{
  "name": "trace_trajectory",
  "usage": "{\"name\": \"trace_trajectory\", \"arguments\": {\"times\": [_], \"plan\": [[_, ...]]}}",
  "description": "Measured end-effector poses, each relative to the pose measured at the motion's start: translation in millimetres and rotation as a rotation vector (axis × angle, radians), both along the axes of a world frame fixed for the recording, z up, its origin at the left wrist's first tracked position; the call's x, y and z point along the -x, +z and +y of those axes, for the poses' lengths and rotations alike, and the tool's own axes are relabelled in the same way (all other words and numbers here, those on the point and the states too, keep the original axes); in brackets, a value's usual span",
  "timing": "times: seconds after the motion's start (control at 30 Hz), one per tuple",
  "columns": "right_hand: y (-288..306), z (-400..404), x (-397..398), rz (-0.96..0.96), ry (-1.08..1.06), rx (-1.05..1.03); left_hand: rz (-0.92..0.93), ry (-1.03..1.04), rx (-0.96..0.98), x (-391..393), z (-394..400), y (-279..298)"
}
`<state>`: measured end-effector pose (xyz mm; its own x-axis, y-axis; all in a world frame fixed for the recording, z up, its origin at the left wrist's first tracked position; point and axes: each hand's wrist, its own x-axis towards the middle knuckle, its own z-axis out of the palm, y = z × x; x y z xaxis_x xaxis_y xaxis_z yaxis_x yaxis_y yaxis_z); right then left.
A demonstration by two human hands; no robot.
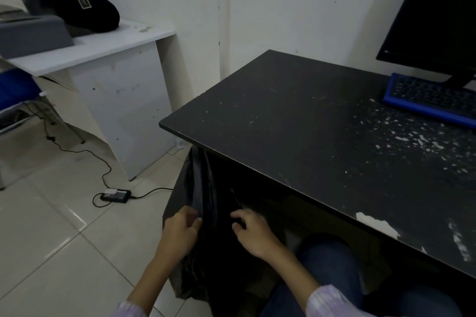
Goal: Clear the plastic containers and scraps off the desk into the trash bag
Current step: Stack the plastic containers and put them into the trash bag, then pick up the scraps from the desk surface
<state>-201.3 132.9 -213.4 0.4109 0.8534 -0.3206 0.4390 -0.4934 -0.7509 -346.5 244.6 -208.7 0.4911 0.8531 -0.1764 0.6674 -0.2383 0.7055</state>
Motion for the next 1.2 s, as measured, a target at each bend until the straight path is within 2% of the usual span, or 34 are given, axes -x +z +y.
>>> {"name": "trace_trajectory", "arguments": {"times": [0.27,0.4,0.6,0.83,1.0,1.2], "plan": [[49,-40,-3,-0.116,-0.148,-0.263,-0.082,-0.201,-0.254,-23,-19,44],[85,-77,-4,-0.233,-0.229,-0.392,-0.198,-0.315,-0.364,-41,-40,82],[130,-145,-22,-0.319,-0.393,-0.44,-0.352,-0.475,-0.446,-88,-79,134],[139,-231,-76,-0.481,-0.69,-0.355,-0.404,-0.726,-0.364,-185,-149,154],[138,-294,-118,-0.508,-0.898,-0.245,-0.345,-0.913,-0.321,-259,-212,152],[140,-352,-187,-0.533,-1.094,-0.114,-0.305,-1.089,-0.41,-339,-281,146]]}}
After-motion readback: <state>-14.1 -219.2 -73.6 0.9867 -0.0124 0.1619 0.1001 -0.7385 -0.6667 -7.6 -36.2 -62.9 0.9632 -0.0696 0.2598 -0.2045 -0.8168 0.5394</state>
